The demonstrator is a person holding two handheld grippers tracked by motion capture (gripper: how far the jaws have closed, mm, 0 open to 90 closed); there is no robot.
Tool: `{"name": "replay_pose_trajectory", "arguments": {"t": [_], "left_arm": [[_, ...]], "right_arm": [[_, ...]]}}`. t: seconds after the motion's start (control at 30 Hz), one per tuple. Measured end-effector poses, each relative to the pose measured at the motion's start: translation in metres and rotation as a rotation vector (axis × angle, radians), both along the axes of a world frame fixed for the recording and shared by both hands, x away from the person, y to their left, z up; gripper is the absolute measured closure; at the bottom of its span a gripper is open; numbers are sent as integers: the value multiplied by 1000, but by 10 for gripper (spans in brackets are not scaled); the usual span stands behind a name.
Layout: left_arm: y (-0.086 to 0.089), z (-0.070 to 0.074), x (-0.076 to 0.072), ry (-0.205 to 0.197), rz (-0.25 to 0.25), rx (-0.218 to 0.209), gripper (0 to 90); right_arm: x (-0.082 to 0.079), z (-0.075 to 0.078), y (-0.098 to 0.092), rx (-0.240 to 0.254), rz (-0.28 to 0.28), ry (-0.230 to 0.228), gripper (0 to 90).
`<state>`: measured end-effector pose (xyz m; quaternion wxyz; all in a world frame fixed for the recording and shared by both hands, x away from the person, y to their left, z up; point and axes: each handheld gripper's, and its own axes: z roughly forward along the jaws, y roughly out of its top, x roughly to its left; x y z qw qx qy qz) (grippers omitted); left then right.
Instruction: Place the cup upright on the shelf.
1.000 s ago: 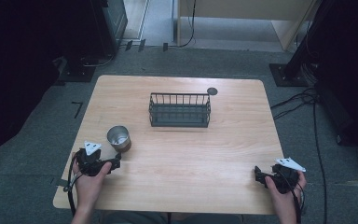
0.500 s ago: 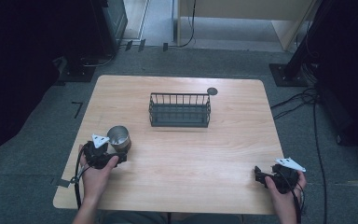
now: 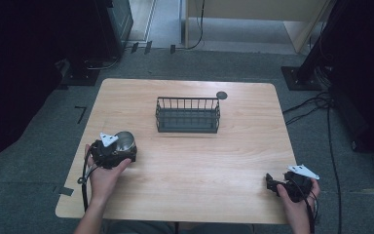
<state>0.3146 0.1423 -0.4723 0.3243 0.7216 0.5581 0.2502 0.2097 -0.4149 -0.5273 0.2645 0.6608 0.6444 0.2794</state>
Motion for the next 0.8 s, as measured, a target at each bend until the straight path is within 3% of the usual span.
{"name": "replay_pose_trajectory", "arguments": {"t": [0.33,0.5,0.8], "left_arm": [[-8,-3,13,25,-3,12,16],[-8,-3,14,19,28,32,144],[-5,-1,13,15,20,25,193]], "right_arm": [[0,0,0,0,0,0,0],[0,0,0,0,0,0,0],[0,0,0,0,0,0,0]]}}
